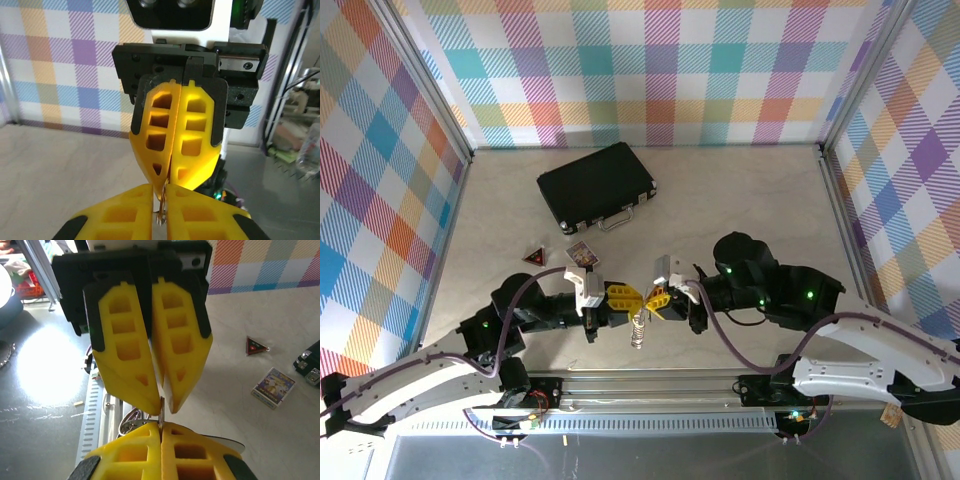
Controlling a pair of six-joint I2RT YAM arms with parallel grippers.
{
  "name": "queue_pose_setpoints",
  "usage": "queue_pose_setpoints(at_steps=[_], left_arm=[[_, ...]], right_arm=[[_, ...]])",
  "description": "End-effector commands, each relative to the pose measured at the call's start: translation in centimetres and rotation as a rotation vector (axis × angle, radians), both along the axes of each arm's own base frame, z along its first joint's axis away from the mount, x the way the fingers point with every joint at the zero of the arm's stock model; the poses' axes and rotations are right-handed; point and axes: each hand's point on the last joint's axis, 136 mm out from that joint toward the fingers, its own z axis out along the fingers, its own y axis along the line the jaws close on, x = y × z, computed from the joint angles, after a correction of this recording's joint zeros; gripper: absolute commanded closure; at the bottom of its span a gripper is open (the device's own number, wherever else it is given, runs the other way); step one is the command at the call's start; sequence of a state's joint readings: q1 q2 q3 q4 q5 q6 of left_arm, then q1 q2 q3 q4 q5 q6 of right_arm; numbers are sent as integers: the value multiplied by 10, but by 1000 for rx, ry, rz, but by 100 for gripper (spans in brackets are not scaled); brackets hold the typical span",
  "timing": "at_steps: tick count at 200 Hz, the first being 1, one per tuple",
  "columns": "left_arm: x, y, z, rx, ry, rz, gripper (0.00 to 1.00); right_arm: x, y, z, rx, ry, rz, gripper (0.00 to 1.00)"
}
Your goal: Put the keys on the keyring
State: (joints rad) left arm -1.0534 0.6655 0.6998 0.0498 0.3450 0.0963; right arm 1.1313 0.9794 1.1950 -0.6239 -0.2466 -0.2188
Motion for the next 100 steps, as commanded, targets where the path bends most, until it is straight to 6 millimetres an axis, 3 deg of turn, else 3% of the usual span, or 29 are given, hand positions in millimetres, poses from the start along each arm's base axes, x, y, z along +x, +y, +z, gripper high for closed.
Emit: queue_pose_setpoints(at_steps=[1,19,48,64,100], left_arm=[[3,13,-14,169,-30,51,81],[-1,19,-21,244,-19,39,79],[-8,22,-15,277,-14,9,75],[-8,21,-15,287,-7,1,68],[-10,12,-15,287,7,-34,65]], right_arm=[[-9,-10,1,-58,-28,56,100],[-11,-11,2,-81,-32,74,100],[-12,-10,1,-111,-34,98,100],[-12,-8,0,-127,-30,106,100],[-11,-4,-3,-159,-47,112,100]])
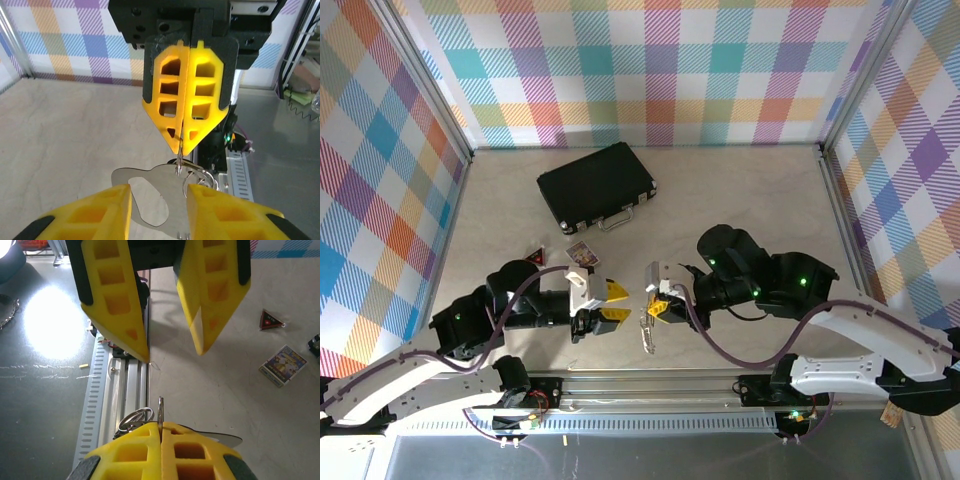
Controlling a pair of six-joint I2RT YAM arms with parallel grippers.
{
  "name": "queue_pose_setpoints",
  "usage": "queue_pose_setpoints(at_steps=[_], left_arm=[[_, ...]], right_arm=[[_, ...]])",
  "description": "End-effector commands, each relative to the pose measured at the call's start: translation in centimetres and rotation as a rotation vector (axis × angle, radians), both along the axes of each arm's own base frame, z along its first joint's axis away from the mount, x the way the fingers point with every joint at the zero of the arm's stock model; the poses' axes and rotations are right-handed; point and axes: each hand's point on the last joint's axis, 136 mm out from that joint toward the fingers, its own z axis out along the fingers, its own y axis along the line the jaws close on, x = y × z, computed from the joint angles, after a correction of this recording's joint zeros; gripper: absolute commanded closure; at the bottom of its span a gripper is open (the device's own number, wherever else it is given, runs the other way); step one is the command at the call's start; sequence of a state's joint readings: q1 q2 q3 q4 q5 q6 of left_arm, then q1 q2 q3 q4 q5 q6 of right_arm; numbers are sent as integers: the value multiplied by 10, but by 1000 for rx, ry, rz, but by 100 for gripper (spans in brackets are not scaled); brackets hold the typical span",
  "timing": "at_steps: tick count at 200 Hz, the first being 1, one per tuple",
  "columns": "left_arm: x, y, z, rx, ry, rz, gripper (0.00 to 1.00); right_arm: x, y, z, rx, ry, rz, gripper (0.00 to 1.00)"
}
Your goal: Put the keys on the keyring
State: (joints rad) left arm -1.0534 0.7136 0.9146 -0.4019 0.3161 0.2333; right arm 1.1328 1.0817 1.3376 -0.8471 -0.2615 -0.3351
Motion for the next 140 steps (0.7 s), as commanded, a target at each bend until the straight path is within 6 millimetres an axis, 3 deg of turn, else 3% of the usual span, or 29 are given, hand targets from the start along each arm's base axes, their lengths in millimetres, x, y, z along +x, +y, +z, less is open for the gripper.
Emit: queue_pose_setpoints(at_steps=[1,91,122,140], left_arm=[[-6,-4,3,11,10,-43,65],[-3,-20,-4,29,49,-68,65],[-1,-23,-7,30,52,-64,70],[-1,-25,-8,28,56,-68,77]], right_arm=[[-5,0,9,5,-31,40,100],[2,5,-4,-50,-75,23,100],[-1,6,-3,-43,-75,31,100],[-3,6,-4,-46,-72,38,100]])
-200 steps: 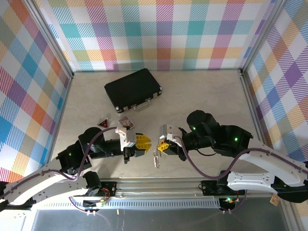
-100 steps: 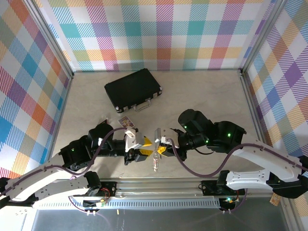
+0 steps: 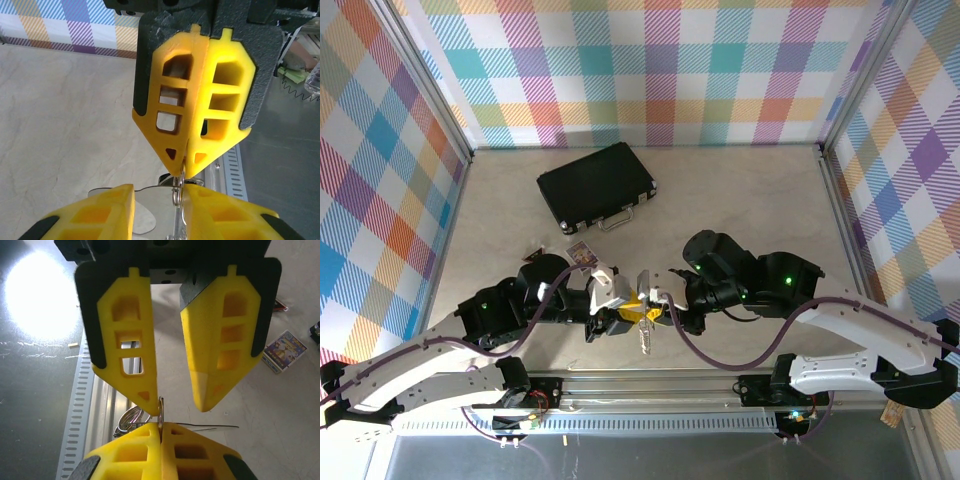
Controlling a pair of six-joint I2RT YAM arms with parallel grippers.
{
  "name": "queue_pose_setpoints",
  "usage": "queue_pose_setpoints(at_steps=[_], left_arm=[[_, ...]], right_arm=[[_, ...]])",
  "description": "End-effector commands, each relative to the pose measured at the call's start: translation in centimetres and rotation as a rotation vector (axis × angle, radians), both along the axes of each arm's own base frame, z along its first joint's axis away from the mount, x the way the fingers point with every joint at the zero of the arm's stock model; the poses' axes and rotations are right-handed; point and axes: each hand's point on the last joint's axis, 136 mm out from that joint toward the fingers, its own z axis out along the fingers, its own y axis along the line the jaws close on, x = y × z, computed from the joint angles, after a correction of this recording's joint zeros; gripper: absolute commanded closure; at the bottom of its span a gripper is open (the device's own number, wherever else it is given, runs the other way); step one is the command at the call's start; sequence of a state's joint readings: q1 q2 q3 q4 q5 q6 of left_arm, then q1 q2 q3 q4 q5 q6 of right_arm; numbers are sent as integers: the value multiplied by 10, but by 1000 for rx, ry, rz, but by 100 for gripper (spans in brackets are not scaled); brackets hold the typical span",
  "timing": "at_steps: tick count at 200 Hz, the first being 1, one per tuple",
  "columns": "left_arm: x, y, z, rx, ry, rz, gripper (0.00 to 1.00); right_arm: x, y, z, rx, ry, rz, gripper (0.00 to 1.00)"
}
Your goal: Put the keys on the keyring
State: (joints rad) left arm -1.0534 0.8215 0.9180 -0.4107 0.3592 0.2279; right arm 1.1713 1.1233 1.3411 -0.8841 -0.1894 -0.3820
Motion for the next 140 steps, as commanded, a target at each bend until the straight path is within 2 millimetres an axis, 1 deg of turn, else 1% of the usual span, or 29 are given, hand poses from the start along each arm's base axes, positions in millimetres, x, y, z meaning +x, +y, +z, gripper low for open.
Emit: queue_pose_setpoints(at_steps=[1,22,42,52,54,62,84,100,140], left_arm=[[-4,-5,21,-64,-15,-27,78],[-5,-6,21,-79,-11,-30,85],[-6,-5,25,-116,-15,-27,100],[-7,-3,25,-126,-11,-24,100],[-6,-4,31,-151,-23,-22,100],[-6,-3,35,-176,-32,-17,100],[-9,1,46,-247,-48,-16,100],[-12,3,52,-291,-52,-25,100],[-18,5,62,-396,-63,-50,100]], right_arm=[[-4,3,16,43,-21,27,100],[-7,2,15,44,-16,33,100],[-7,2,13,46,-13,28,100],[-7,2,14,50,-12,23,100],[-7,2,14,52,-13,21,100],[-5,3,16,61,-14,12,100],[-4,5,22,110,-13,-6,80],[-5,5,27,151,-7,-14,72],[-2,5,39,225,-16,-49,69]])
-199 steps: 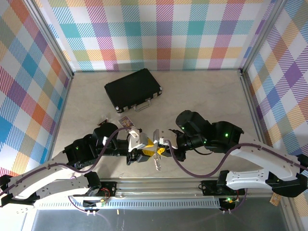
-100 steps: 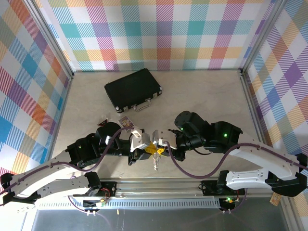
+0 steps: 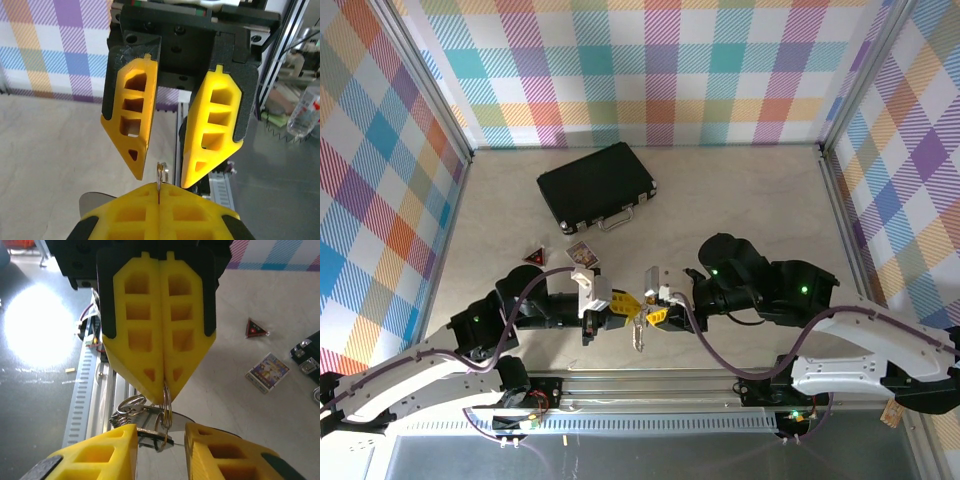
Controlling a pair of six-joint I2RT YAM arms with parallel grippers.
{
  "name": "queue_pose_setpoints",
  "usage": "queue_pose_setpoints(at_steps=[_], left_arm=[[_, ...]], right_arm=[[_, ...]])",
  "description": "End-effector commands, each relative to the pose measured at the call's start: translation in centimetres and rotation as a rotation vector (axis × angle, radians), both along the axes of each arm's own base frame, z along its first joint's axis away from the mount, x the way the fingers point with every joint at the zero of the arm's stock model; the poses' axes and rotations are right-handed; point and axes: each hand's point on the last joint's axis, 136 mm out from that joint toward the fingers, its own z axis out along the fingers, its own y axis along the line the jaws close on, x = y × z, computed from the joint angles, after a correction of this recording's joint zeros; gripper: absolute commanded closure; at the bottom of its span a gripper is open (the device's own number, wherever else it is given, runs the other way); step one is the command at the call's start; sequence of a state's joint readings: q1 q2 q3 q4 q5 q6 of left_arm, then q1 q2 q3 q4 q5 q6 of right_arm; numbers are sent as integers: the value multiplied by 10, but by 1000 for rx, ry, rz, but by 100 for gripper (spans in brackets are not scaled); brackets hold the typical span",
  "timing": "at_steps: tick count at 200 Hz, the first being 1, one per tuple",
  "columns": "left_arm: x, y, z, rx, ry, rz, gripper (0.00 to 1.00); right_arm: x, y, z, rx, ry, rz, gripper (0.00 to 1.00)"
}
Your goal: Put the keys on the keyring
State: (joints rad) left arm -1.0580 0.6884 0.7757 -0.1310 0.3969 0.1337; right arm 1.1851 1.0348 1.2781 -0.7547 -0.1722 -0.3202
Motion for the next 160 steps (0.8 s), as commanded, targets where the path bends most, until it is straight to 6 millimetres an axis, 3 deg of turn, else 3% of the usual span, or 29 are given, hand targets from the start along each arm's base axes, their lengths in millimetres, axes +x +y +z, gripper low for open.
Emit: queue_pose_setpoints(at_steps=[1,102,142,160], left_arm=[[-7,1,29,-146,-32,-30,100],[-12,3,39,-249,-41,-59,100],[-10,0,33,-236,-32,-54,100],[-5,1,26,-189,-39,-20,100]], right_arm=[[-1,4,17,87,3,-11,68],[0,5,15,88,9,-17,84],[4,2,16,85,-23,-36,100],[9,0,13,56,-47,-51,100]])
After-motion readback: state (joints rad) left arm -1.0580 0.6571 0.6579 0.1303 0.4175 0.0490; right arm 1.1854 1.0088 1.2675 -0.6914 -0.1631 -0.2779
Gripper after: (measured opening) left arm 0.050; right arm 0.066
